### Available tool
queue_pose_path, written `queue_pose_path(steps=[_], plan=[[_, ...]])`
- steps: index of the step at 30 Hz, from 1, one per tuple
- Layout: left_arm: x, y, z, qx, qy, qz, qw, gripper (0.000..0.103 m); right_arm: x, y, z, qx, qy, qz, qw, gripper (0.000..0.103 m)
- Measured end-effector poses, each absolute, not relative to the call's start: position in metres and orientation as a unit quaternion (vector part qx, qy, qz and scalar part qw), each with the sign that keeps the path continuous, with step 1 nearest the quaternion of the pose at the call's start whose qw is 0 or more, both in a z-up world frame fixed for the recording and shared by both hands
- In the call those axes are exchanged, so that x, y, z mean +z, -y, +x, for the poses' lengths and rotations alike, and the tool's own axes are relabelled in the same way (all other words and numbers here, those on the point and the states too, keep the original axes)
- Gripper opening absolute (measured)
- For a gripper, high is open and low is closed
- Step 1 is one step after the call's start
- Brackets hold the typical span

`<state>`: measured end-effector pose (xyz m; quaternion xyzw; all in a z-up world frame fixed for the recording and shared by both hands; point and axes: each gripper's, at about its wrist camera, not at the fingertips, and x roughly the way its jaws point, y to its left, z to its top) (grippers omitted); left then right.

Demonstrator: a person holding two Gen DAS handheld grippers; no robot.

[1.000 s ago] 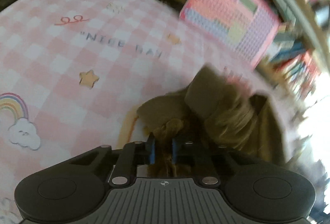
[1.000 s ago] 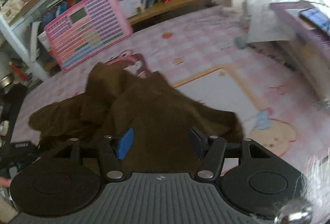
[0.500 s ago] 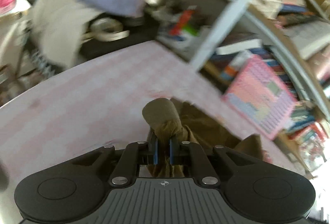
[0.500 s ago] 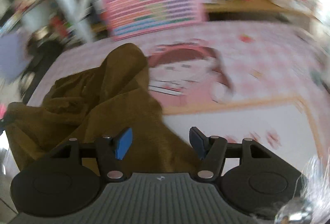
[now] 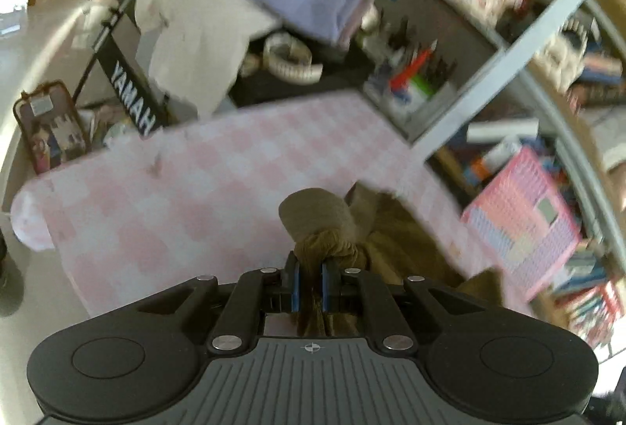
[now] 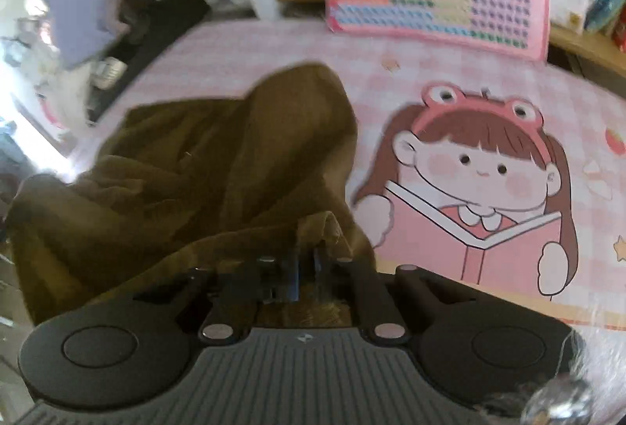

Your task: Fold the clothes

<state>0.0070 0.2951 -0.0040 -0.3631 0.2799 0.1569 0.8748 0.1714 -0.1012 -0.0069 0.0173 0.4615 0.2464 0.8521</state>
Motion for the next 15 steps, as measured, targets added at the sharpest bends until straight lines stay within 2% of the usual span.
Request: queue_pose_path(steps=[7, 11, 15], plan=[[0.07, -0.281, 0.035, 0.103, -0.173, -0.35, 0.915, 0.008, 0.027, 0.147, 0.136, 0.189, -0.386, 0.068, 0.901, 0.005], [0.093, -0.241, 0.103, 0.033, -0.172, -0.347, 0.921, 0.008, 0.035, 0.208, 0.127, 0.066, -0.343, 0.111, 0.93, 0.005], [0.125, -0.194, 0.173, -0.03, -0.167, -0.331, 0.928, 0.008, 0.063, 0.273, 0.113, -0.049, -0.265, 0.143, 0.952, 0.005]])
